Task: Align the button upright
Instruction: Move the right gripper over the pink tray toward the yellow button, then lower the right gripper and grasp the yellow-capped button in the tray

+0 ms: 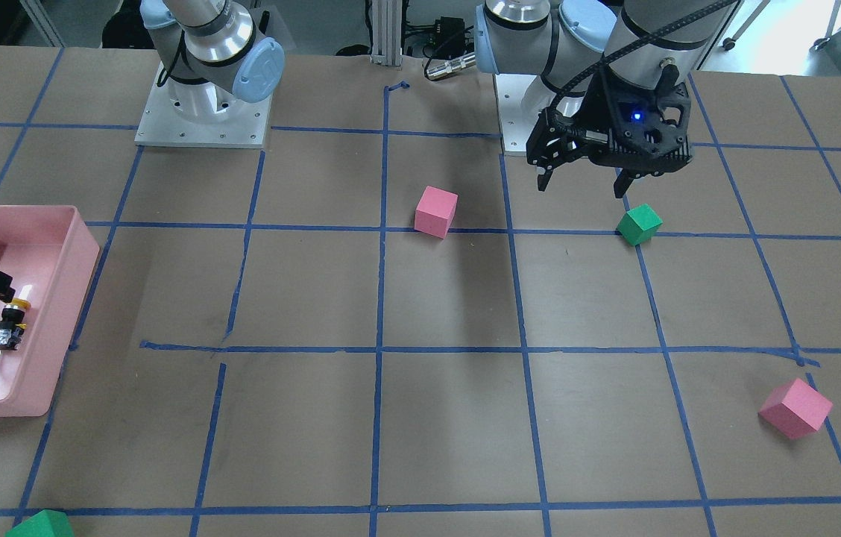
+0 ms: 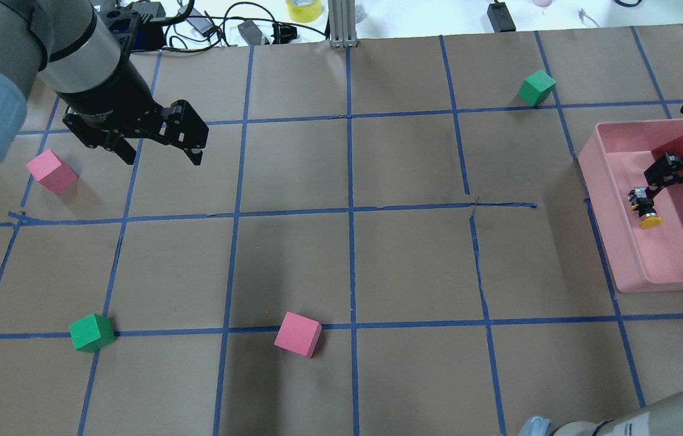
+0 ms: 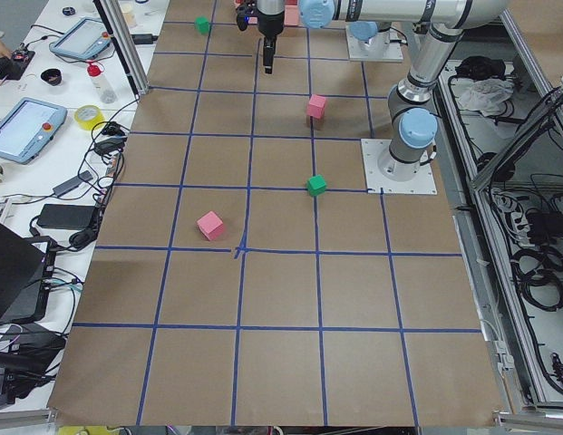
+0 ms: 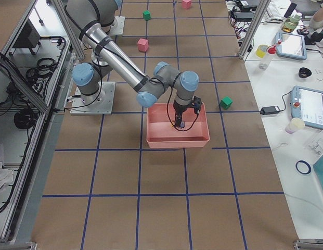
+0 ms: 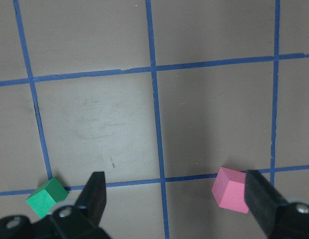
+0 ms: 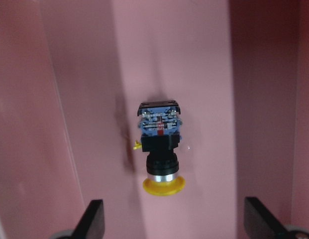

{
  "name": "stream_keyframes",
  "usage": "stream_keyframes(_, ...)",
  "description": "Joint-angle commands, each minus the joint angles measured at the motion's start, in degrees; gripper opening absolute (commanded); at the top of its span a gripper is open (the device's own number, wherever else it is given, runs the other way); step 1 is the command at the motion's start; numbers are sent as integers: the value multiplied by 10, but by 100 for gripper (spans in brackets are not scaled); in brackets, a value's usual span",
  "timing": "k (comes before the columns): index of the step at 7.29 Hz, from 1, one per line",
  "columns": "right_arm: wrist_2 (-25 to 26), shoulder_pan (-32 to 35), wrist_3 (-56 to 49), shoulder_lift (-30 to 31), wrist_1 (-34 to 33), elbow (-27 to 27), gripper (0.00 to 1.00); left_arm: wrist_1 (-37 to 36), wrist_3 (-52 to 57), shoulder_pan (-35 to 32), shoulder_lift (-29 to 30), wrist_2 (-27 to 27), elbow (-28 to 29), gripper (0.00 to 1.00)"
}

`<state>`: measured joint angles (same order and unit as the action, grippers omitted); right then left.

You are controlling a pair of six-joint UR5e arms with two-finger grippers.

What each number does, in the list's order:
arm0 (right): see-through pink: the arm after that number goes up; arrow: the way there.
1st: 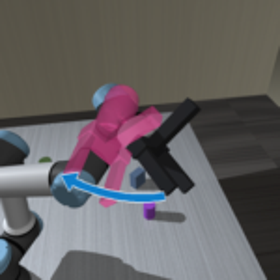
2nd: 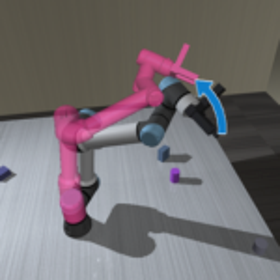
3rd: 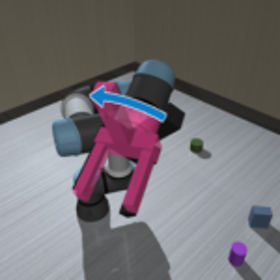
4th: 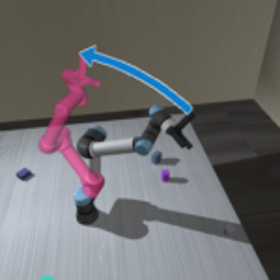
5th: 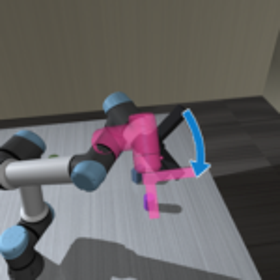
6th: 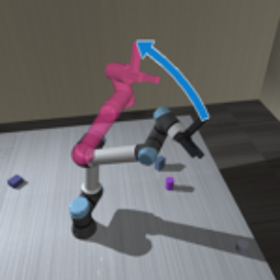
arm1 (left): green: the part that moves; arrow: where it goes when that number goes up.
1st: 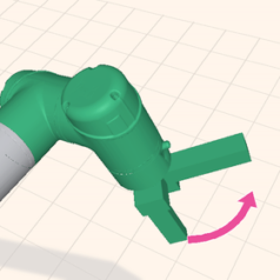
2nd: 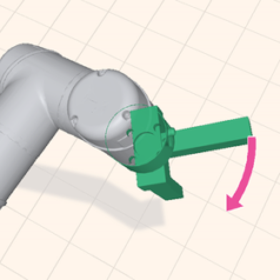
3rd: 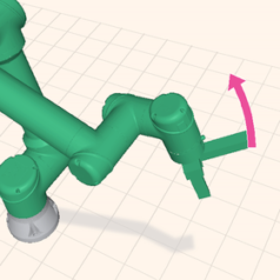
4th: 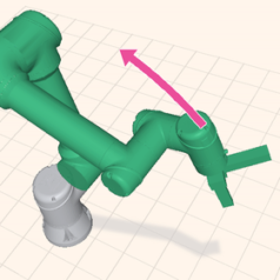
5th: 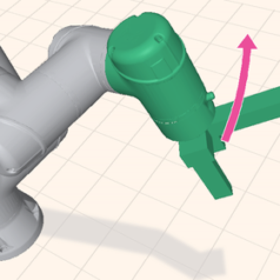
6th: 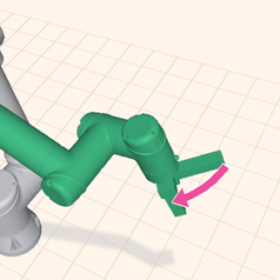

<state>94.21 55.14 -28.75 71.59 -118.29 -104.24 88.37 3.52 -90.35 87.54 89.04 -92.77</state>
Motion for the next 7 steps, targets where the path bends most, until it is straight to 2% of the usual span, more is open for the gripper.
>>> stream_keyframes(1,27,1,6,-32,-41,-14,100,0,0,0,0,-1,0,100)
stream_keyframes(4,25,1,7,-56,-41,-14,100,-1,0,0,0,-2,0,100)
stream_keyframes(5,24,1,7,-56,-39,-14,81,-2,0,0,0,-2,0,100)
stream_keyframes(6,26,1,8,-56,-34,-14,35,-2,0,0,0,-2,0,100)
stream_keyframes(7,26,1,9,-56,-33,-13,0,-1,0,0,0,-2,0,100)
